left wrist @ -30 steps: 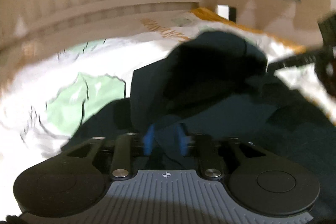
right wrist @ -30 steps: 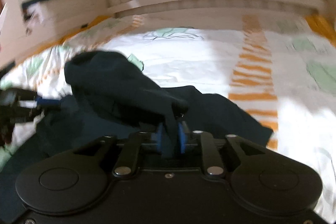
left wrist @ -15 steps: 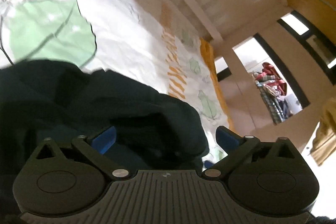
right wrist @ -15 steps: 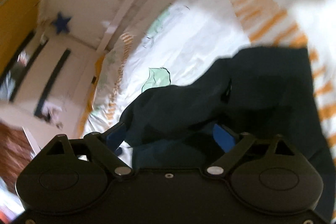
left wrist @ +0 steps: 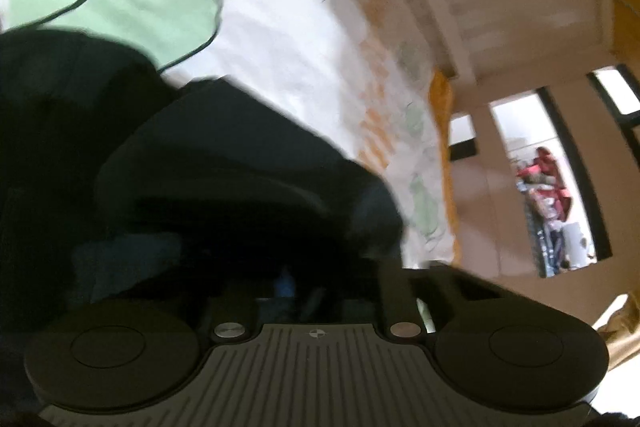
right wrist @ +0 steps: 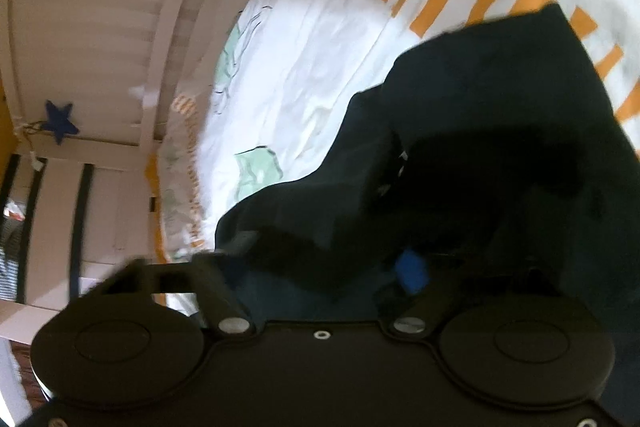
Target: Fold large clothes
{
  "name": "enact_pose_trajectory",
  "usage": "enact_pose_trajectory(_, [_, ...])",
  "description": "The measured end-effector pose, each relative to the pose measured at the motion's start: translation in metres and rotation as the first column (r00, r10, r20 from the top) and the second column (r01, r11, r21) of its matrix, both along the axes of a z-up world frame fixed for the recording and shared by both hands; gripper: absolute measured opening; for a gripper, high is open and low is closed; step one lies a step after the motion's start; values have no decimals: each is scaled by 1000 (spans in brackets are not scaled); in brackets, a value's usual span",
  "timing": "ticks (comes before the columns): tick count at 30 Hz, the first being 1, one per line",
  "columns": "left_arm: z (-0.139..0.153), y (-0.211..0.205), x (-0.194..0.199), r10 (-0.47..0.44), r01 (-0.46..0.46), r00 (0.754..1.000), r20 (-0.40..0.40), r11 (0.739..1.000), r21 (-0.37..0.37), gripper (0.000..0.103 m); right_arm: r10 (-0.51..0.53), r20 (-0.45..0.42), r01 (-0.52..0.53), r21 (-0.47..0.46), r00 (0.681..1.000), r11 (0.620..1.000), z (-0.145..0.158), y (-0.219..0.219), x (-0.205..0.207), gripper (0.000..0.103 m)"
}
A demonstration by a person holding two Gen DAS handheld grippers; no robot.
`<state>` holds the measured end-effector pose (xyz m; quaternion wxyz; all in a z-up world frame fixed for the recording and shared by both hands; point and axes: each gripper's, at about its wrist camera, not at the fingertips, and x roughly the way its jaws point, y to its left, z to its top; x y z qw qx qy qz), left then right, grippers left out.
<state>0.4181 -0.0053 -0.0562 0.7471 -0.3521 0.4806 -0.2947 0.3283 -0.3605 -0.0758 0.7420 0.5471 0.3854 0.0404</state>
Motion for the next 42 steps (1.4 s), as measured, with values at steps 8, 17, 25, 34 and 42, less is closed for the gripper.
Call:
enact_pose_trajectory(8, [55,-12,34,-10,5,980,197,1000,26,4,68,179,-16,-279,981,960,55,4,43,21])
enact_pose_trajectory(17, [39,2,-21,-109,81,963,245,989,121,5,262,265,-159,-354,928,922,47,12,20,22])
enact_pose_trajectory(25, [-30,13,-122,-217,174,963,161,954,245,5,390,118,-318,-390,913,864,-18,31,-64,26])
enact_pose_trajectory(34, [1,24,-132,-249,113,910,332,919,379,25,354,203,-231,-457,913,859,4,32,-79,77])
enact_pose_trajectory(42, [18,34,-98,-115,-26,907,405,945,327,41,274,200,-171,-420,941,891,-7,25,-66,79])
